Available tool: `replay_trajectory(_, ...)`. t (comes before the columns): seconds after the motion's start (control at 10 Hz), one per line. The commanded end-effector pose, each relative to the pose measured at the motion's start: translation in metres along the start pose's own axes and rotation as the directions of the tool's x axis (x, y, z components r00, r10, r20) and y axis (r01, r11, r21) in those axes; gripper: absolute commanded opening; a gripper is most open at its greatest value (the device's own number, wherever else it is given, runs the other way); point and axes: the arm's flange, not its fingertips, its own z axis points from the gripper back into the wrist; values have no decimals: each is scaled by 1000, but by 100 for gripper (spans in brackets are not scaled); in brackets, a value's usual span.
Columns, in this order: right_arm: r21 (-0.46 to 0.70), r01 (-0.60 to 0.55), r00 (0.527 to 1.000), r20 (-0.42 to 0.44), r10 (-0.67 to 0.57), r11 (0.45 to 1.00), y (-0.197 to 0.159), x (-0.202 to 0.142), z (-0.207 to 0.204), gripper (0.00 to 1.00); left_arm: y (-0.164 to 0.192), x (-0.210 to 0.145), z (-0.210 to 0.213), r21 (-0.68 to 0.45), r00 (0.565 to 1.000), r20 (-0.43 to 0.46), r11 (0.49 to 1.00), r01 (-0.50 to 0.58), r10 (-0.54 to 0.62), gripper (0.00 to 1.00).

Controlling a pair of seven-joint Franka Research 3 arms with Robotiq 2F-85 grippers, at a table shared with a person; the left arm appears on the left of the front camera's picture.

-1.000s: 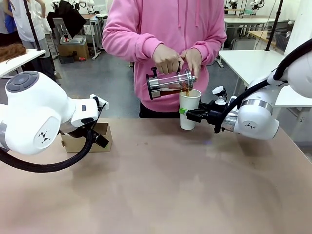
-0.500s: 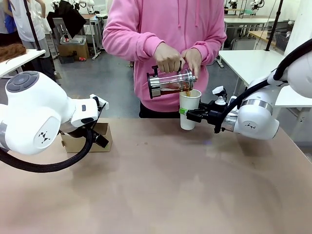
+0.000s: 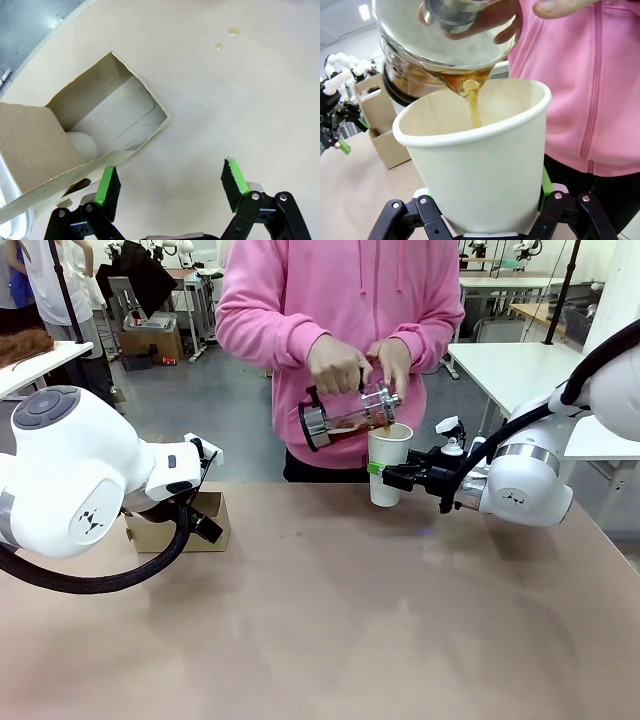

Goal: Pour a drink into a cup and package it in a carrier.
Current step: When a person places the Paper Cup Lid on the 600 ml Paper Cup , lift the 600 ml Paper Cup.

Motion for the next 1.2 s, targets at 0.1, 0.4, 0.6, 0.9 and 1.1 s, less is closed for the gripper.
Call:
replay_trajectory(0.1, -2, 2, 1000, 5, -2, 1000, 1, 1, -2, 80, 0, 0, 0, -2, 1000, 1, 1000, -1, 1, 100)
replay_trajectory(0.4, -2, 2, 1000, 5, -2, 1000, 1, 1, -2, 80, 0, 0, 0, -2, 1000, 1, 1000, -1, 1, 100)
replay_trajectory(0.6, -2, 2, 1000, 5, -2, 1000, 1, 1, -2, 80, 0, 0, 0, -2, 1000, 1, 1000, -1, 1, 100)
replay_trajectory(0.9, -2, 2, 1000, 5, -2, 1000, 1, 1, -2, 80, 0, 0, 0, -2, 1000, 1, 1000, -1, 1, 100)
replay_trajectory(1.1, -2, 2, 1000, 5, -2, 1000, 1, 1, -2, 80, 0, 0, 0, -2, 1000, 1, 1000, -1, 1, 100)
